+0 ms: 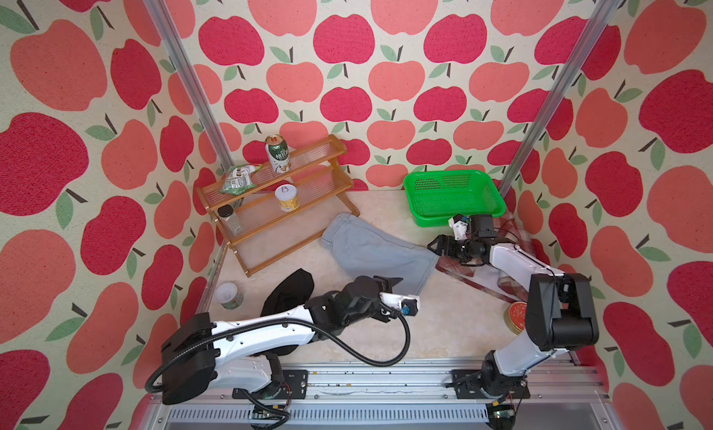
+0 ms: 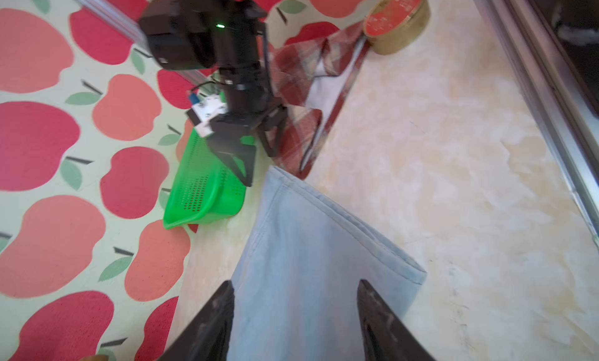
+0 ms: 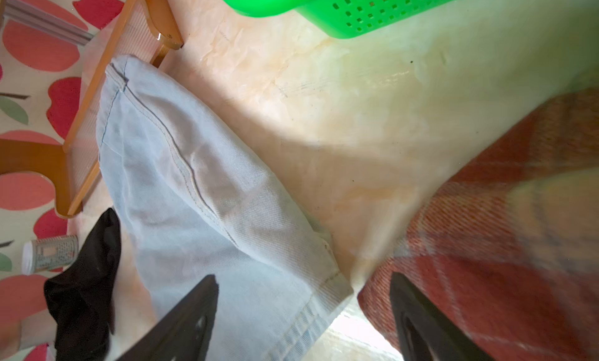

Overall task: Roll up the skirts
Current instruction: Adjust the skirt at the center of the board, then roll the skirt at the center of the board.

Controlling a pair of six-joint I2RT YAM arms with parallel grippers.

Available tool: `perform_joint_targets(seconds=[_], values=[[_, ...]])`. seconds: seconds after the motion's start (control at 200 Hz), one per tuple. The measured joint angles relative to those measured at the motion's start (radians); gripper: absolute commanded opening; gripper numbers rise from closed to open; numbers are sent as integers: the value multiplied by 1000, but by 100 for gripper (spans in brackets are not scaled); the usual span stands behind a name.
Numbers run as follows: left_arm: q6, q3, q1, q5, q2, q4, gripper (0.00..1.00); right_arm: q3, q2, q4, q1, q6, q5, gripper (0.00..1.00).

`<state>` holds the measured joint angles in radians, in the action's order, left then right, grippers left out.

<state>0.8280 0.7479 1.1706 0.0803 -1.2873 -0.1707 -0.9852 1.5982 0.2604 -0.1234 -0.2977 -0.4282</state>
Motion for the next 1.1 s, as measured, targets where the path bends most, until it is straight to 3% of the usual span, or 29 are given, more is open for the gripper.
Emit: perform_joint_targets(seconds=[0.2, 0.465, 0.785, 1.101], values=[[84, -63, 32, 45, -105, 26, 62, 106, -135, 5, 0, -19, 4, 91], [106, -68, 54, 47, -237, -6, 62, 148, -312, 29, 2, -34, 25, 91], [106, -68, 59, 138, -385, -149, 60, 197, -350, 30, 9, -56, 26, 91], [56, 12, 57, 228, -519, -269, 50, 206, -370, 29, 9, -63, 32, 91]])
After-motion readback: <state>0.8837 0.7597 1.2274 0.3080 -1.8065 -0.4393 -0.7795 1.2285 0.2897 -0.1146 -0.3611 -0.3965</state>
